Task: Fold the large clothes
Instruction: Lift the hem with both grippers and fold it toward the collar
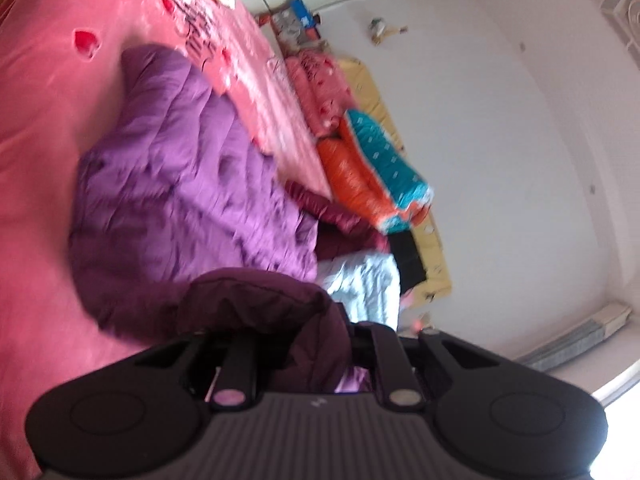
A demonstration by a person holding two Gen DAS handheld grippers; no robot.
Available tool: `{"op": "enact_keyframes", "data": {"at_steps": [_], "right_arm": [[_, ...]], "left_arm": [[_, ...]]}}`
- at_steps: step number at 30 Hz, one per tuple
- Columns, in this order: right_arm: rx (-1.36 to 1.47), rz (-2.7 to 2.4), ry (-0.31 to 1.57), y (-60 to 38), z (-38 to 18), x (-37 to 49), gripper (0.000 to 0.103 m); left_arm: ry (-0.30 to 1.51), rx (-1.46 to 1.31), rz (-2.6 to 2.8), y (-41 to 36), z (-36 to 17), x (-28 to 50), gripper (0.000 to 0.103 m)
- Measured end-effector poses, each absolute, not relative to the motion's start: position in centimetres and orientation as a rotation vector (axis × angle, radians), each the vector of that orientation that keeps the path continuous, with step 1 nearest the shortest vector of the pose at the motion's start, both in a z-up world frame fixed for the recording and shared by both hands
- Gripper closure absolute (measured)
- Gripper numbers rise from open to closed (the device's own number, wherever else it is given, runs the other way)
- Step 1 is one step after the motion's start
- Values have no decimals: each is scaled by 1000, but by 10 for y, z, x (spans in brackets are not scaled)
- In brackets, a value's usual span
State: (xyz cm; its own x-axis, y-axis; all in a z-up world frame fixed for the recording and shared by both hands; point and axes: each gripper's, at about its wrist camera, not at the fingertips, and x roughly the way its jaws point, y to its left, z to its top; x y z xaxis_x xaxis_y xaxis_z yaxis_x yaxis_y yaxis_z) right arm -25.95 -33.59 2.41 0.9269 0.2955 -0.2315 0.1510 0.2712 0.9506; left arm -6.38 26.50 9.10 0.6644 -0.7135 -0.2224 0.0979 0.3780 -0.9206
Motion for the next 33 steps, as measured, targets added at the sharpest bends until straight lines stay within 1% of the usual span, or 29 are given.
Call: {"op": "enact_keyframes", "data": {"at_steps": [5, 17, 23, 27, 33], "right_arm": [[1320, 150, 344, -327, 45, -226, 64], [1313, 206, 244, -305, 70, -125, 64], [1222, 184, 248, -285, 90, -66, 64], [1160, 171, 266, -272, 98, -26, 64], [1101, 142, 293, -251, 90, 30, 64]], "left_arm": [[617, -1137, -562, 277, 92, -33, 90], [467, -1256, -509, 303, 82, 50, 90], [419, -1313, -469, 313, 68, 87, 90], [417, -1339, -435, 320, 56, 106, 90], [416, -1371, -377, 332, 38, 126, 90]]}}
